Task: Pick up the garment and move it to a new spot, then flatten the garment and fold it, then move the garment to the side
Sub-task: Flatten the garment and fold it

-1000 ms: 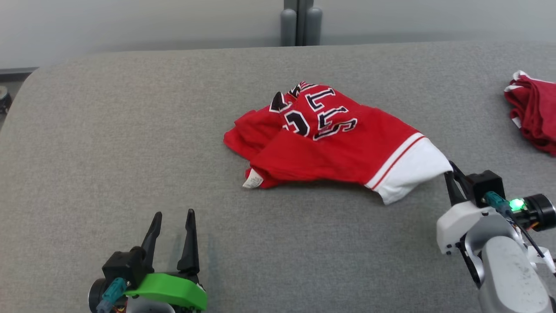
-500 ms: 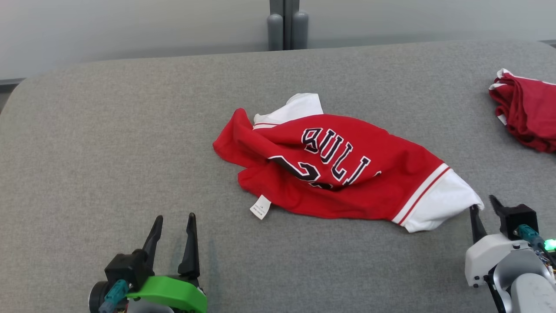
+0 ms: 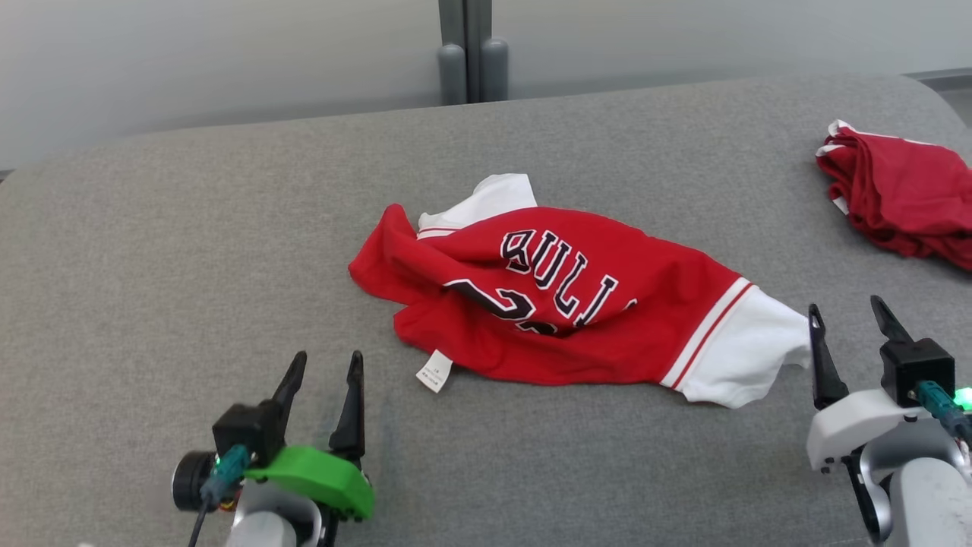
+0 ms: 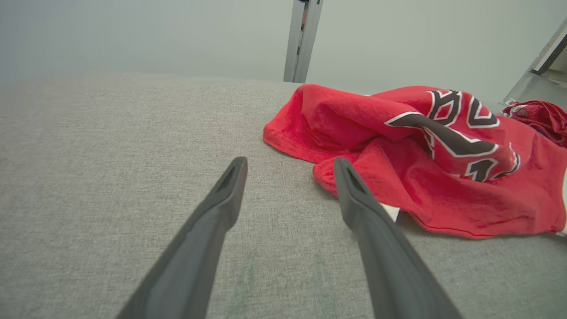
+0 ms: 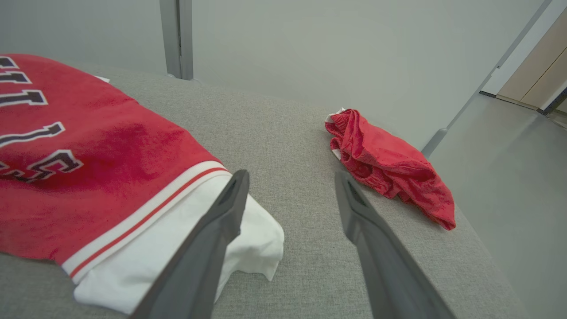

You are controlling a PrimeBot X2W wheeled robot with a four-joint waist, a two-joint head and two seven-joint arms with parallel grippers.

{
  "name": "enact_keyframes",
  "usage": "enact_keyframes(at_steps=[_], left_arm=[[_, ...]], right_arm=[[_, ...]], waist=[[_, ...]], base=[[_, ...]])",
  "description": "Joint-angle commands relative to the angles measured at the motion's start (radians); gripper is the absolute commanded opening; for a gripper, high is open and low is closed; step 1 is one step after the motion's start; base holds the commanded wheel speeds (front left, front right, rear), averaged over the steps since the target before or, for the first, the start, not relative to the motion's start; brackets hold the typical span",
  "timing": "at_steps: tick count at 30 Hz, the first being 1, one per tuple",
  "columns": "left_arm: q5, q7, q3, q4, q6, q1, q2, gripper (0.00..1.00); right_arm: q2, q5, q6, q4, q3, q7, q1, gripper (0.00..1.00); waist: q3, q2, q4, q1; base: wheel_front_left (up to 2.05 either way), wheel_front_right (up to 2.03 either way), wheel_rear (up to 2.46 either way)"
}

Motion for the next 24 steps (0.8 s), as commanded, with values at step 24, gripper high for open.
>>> enact_keyframes(at_steps=[24], left_arm=[[-0.041,0.197,-0.153,0.436,-0.018,-0.381,0.032,1.00]], right_arm=[[0.016,0.083,-0.002,0.018,0.171,-0.060,-0.109,1.00]], waist=[[0.115,0.0000,-0.133,0.0000]], base=[[0.00,0.00,0.00]])
